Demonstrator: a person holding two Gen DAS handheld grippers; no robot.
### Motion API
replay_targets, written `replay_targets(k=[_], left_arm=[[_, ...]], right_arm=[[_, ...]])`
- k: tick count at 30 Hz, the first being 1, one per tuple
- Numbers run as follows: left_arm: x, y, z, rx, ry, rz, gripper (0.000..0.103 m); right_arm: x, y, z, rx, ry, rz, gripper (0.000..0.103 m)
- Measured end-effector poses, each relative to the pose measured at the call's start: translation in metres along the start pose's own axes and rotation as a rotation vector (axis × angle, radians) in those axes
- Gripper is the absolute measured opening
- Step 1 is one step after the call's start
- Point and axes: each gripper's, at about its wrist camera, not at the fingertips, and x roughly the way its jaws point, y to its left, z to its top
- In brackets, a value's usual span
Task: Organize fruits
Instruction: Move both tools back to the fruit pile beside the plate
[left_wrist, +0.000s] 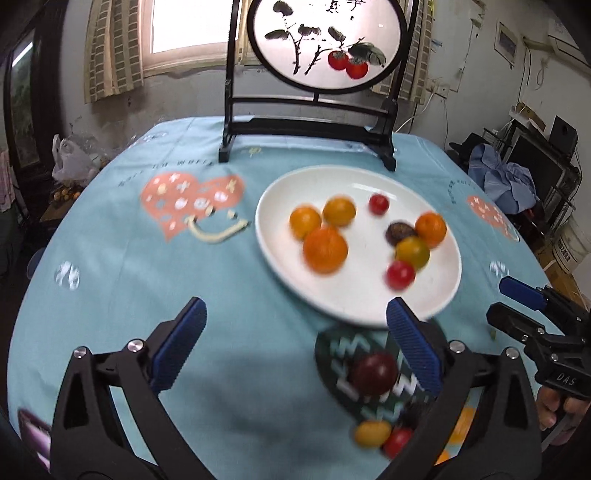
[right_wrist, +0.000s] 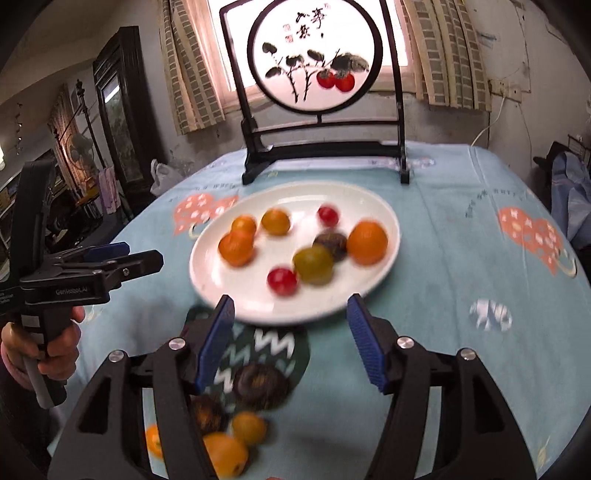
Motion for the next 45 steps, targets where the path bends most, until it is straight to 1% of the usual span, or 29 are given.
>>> replay_targets(k=[2,5,7,10,13,17,21,27,31,36,45], left_arm=[[-0.003,0.005,-0.019,-0.006,0.003,0.011,0.100],[-0.005,0.015,-0.044,-0.029,0.014,0.042,0.100],[-0.005,0.020,-0.054,-0.041,0.029,0.029,0.100],[-0.002,0.024,-0.066,-0.051,0.071,0.028,0.100],[-0.002,0.024,-0.065,-0.050,0.077,0.022,0.100],[-0.004,0.023,-0.065,-0.043,0.065,0.043,0.100],[-0.002,0.024,-0.064,-0.052,0.076,0.041,0.100],[-0.003,0.025,-0.064,-0.054,0.075,0.037,0.100],[-0.003,0.024,-0.063,-0.054,0.077,0.036,0.100],[-0.004,0.023,-0.063,-0.055,0.075,0.031,0.100],[-0.006,0.023,-0.063,-0.053,0.071,0.030,0.100]], right_arm=[[-0.005,0.003,-0.018,-0.001,0.012,0.003,0.064],[-0.013,0.005,-0.039,0.016,0.047,0.047,0.064],[-0.017,0.007,-0.050,0.026,0.053,0.063,0.064],[-0.017,0.013,-0.060,0.019,0.089,0.076,0.064],[-0.019,0.016,-0.060,0.008,0.081,0.099,0.064],[-0.015,0.018,-0.065,0.004,0.130,0.120,0.064],[-0.016,0.028,-0.071,-0.045,0.152,0.094,0.064],[-0.012,0.036,-0.074,-0.083,0.178,0.093,0.064],[-0.006,0.037,-0.073,-0.085,0.196,0.097,0.064],[-0.001,0.038,-0.072,-0.077,0.220,0.092,0.055],[0.008,0.041,-0.071,-0.082,0.254,0.082,0.051]])
